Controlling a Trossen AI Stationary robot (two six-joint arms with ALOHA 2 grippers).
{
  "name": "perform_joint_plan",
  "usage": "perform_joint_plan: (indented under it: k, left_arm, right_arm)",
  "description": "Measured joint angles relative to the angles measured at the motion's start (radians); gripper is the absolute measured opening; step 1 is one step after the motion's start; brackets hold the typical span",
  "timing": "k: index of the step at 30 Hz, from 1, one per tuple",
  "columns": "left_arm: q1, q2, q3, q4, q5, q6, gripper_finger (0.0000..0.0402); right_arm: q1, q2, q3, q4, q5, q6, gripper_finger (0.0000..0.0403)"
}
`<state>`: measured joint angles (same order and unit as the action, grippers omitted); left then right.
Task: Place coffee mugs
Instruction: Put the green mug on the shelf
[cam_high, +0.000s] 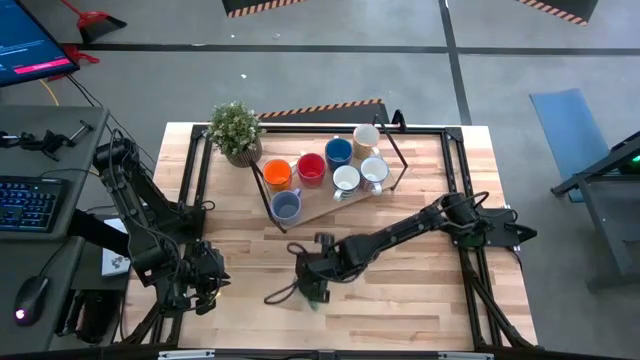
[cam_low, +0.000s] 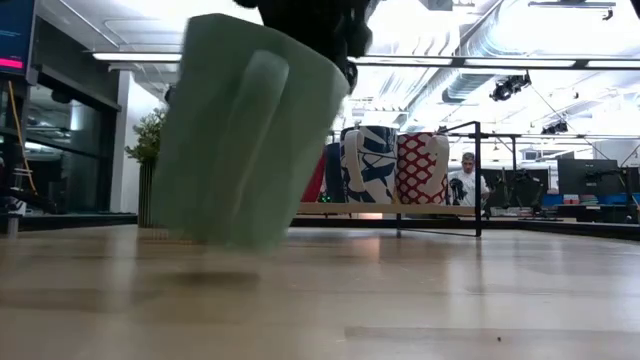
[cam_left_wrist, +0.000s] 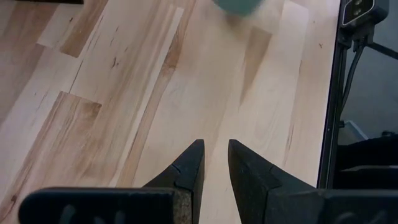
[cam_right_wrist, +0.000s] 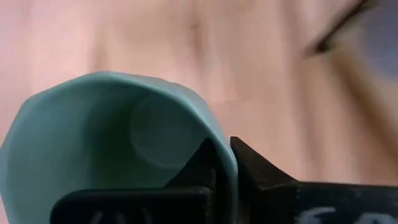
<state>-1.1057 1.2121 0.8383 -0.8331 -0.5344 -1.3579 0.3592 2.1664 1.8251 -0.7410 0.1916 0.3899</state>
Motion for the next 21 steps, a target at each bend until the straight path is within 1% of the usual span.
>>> perform_joint_plan:
  k: [4,7,11,16,21]
  left_arm:
    - [0.0,0.0,0.0,0.0,0.0,0.0,0.006]
    - [0.0,0.0,0.0,0.0,0.0,0.006,0.006]
    - [0.0,0.0,0.0,-0.001,-0.001,0.006,0.006]
    - [0.0,0.0,0.0,-0.007,-0.001,0.009,0.006]
    - [0.0,0.0,0.0,-0.009,-0.002,0.026,0.006]
  right_arm:
    - [-0.029,-0.012,0.116,-0.185,0.129,-0.047,0.0002]
    - [-0.057,-0.012,0.201,-0.287,0.181,-0.085,0.0002]
    - [-0.106,-0.014,0.272,-0.389,0.175,-0.113,0.0001]
    - [-0.169,-0.014,0.269,-0.455,0.154,-0.139,0.0001]
    - [-0.221,-0.011,0.253,-0.46,0.155,-0.187,0.0001]
